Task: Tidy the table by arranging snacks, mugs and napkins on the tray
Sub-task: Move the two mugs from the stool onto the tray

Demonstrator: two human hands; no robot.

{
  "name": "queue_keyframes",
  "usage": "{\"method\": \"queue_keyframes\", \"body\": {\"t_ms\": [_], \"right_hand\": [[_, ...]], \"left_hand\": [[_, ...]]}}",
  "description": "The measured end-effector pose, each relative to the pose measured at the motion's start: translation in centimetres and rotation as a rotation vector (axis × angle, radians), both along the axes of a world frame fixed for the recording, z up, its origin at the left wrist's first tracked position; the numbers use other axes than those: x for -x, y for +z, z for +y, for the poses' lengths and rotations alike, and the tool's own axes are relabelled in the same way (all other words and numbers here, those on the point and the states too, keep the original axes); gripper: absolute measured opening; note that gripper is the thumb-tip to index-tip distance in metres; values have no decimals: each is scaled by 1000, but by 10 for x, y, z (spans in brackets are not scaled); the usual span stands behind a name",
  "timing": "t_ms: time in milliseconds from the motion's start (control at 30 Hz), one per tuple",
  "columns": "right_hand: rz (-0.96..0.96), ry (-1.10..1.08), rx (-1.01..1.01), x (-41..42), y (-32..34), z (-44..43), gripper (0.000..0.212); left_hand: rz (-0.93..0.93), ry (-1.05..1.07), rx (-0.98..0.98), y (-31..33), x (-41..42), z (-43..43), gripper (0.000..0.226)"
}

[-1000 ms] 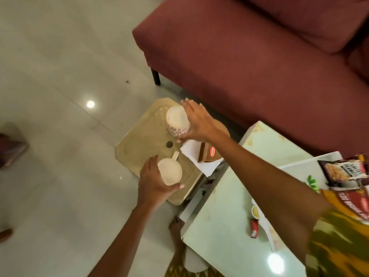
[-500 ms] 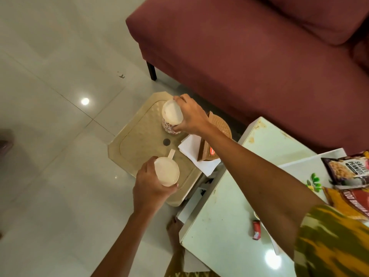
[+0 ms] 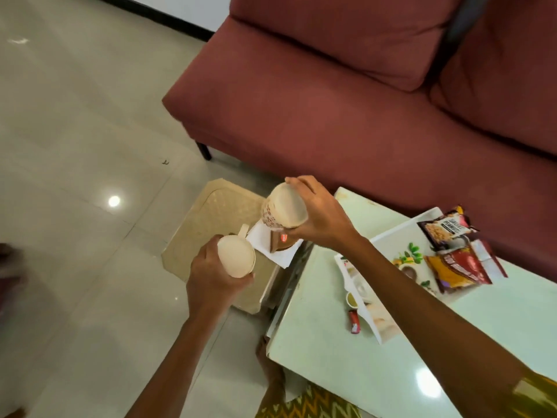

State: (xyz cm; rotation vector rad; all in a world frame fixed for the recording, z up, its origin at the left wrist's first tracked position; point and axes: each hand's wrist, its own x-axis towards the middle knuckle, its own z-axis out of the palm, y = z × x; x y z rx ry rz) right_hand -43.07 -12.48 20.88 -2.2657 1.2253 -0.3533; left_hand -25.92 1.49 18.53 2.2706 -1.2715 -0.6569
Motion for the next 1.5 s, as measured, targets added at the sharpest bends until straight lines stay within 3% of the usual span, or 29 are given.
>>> {"method": "queue_keyframes", "body": {"t_ms": [333,533,700,1067,1500], "right_hand": [[36,-366,-38,173,10,79,91],[61,-456,-72,271,-24,98,90],[92,-510,-80,323,-71,105,90],[62,-511,-218,359,-169,95,92],[100,-477,-244,368,-189,79,89]], "left_hand": [[55,-316,-101,20,127,-26,98],[167,-438,-26,-5,218,-49,79],[199,-489,-103,-46,277,-77,85],[75,-598,-168,-130,361,-118,95],[48,-617,-189,-157,385,-143,96]]}}
